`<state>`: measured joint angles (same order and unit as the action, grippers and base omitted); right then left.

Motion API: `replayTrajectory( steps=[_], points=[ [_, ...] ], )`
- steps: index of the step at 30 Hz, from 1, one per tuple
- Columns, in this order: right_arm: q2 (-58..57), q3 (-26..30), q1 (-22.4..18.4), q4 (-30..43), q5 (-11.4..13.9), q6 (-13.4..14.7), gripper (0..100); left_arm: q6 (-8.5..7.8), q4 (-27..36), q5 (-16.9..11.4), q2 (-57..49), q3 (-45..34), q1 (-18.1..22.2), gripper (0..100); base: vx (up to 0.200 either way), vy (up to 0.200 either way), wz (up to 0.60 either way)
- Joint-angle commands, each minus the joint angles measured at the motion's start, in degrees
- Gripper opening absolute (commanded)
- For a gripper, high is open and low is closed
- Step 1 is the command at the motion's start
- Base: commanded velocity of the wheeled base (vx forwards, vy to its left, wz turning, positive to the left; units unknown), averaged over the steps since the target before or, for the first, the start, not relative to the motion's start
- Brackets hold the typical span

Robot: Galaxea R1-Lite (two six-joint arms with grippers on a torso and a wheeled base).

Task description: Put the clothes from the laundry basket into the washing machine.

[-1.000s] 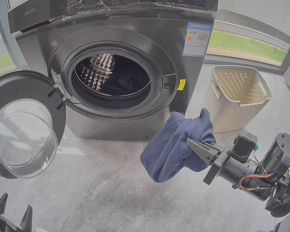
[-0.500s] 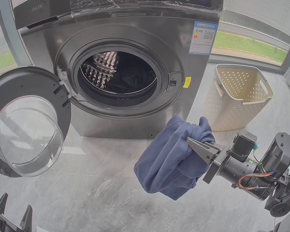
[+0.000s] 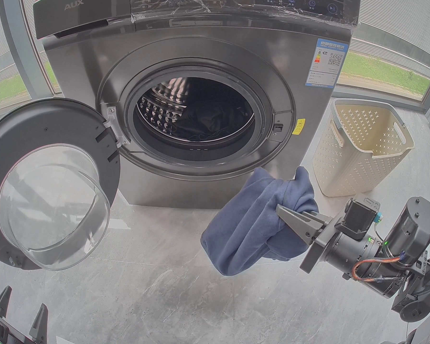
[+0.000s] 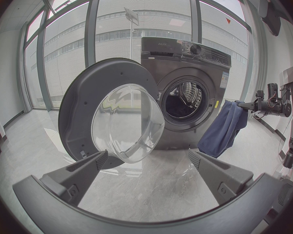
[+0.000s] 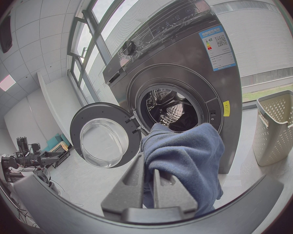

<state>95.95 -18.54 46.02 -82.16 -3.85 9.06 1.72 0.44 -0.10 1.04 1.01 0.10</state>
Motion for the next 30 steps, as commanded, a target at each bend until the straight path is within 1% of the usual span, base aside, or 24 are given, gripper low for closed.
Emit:
replayTrajectory(
  steps=[1,5,13,22,26,30],
  points=[
    [0.1,0.0,0.0,0.0,0.0,0.0,0,0.04,0.0,0.0,-0.9,-0.8,0.0,100,0.200,0.000,0.00],
    [0.5,0.0,0.0,-0.1,0.1,0.0,0,-0.05,0.0,0.0,-0.9,-0.8,0.0,100,0.200,0.000,0.00],
    [0.5,0.1,0.0,-0.1,0.1,0.0,0,-0.05,0.0,-0.1,-0.9,-0.8,0.0,100,0.000,0.000,0.00],
    [0.5,0.1,0.0,0.0,0.0,0.1,0,-0.14,0.0,0.0,-0.9,-0.8,0.0,100,0.000,0.200,0.00],
    [0.4,-0.2,0.1,-0.1,-0.2,0.2,0,-0.40,0.0,0.0,-0.9,-0.8,0.0,100,0.000,0.000,0.00],
    [0.2,-1.8,0.0,0.0,-1.3,0.2,0,-0.93,-0.1,0.0,-0.9,-0.8,0.1,100,0.000,0.000,0.00]
  ],
)
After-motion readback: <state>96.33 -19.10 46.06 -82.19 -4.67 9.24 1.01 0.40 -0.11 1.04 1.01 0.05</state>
